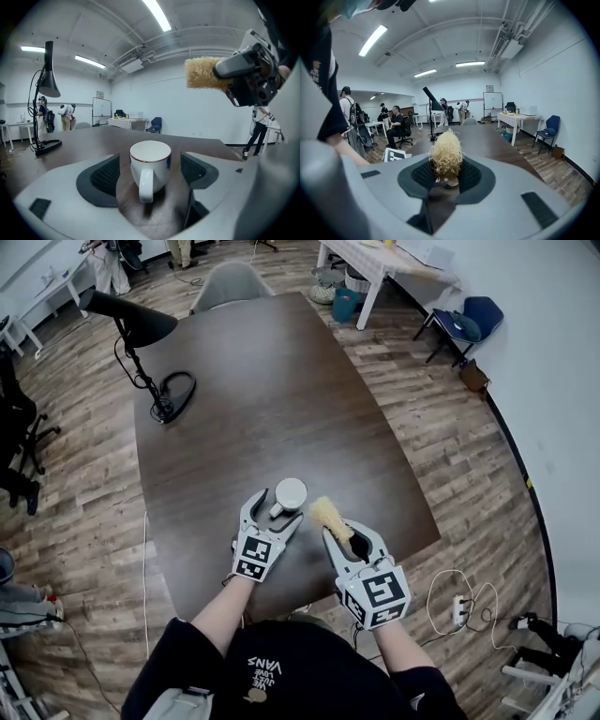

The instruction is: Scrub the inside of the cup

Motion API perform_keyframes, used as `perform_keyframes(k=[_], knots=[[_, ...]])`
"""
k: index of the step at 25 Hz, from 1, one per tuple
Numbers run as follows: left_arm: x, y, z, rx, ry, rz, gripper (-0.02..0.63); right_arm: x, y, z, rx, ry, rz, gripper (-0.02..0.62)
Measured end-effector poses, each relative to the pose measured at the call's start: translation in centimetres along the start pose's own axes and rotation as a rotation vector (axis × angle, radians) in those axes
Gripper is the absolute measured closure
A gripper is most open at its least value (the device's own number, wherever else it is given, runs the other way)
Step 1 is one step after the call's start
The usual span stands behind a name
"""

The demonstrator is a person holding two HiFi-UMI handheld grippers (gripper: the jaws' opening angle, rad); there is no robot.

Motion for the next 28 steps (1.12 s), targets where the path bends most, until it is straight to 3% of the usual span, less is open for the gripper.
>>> perform_keyframes(k=[9,14,23,28], knots=[[4.6,4.6,-1.0,-0.008,0.001,-0.117,0.216,-0.3,0.5,1.0,-0.003,0.032,-0.043,0.495],[7.0,7.0,-1.6,-0.017,0.009,-0.188,0.369,-0.3,0.7,1.6,-0.004,0.046,-0.06,0.495],[9.8,8.9,-2.6,-0.068,0.016,-0.208,0.499,0.0,0.9,2.1,-0.009,0.052,-0.086,0.495],[10.7,9.6,-2.5,-0.058,0.037,-0.199,0.568,0.2,0.7,2.5,-0.009,0.057,-0.088,0.495]])
Point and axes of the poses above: the fingertips, and each gripper's own axes: x backward along the fingers, z to its left, y out of its top, the point moved 9 cm from there along x, backward along the fingers, and after that the axes turned 6 degrees about -z, right-handed, at the moved point
